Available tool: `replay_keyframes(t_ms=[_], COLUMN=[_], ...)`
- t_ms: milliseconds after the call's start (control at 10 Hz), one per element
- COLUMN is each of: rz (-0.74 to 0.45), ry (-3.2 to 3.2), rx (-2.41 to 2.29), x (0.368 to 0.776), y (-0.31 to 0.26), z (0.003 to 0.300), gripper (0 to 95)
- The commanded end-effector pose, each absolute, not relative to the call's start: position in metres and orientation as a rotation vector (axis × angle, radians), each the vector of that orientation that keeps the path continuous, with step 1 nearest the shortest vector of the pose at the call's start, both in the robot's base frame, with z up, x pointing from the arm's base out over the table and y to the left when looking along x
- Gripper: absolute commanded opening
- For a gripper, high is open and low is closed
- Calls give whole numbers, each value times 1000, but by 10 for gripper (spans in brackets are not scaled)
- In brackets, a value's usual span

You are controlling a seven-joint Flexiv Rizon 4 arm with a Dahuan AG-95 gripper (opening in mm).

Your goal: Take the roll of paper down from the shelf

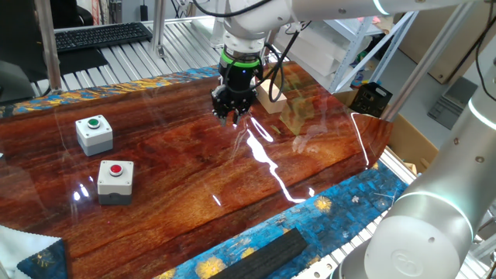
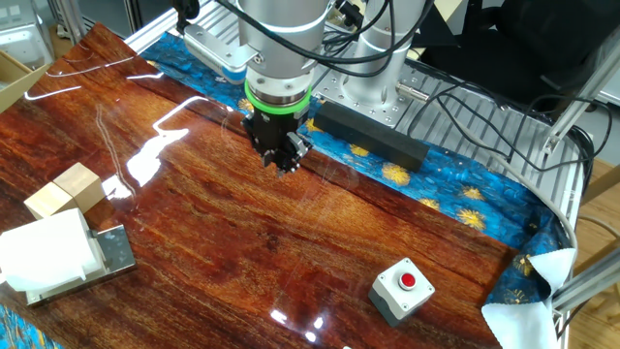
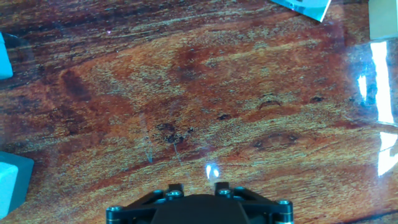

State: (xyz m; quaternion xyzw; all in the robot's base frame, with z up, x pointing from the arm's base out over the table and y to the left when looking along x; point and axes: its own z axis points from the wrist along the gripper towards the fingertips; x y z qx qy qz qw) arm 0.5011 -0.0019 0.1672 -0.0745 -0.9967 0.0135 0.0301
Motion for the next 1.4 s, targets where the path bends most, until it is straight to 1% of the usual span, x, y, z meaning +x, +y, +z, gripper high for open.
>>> replay_keyframes(t_ms=[100, 600, 900, 1200, 1400], rz=[41, 26, 34, 46, 48], ry=[-3072, -3074, -3073, -3068, -3071], rx=[-228, -241, -298, -331, -300], x=[502, 506, 516, 531, 549], y=[-2, -13, -26, -45, -55], z=[167, 160, 155, 150, 148], gripper=[0, 0, 0, 0, 0])
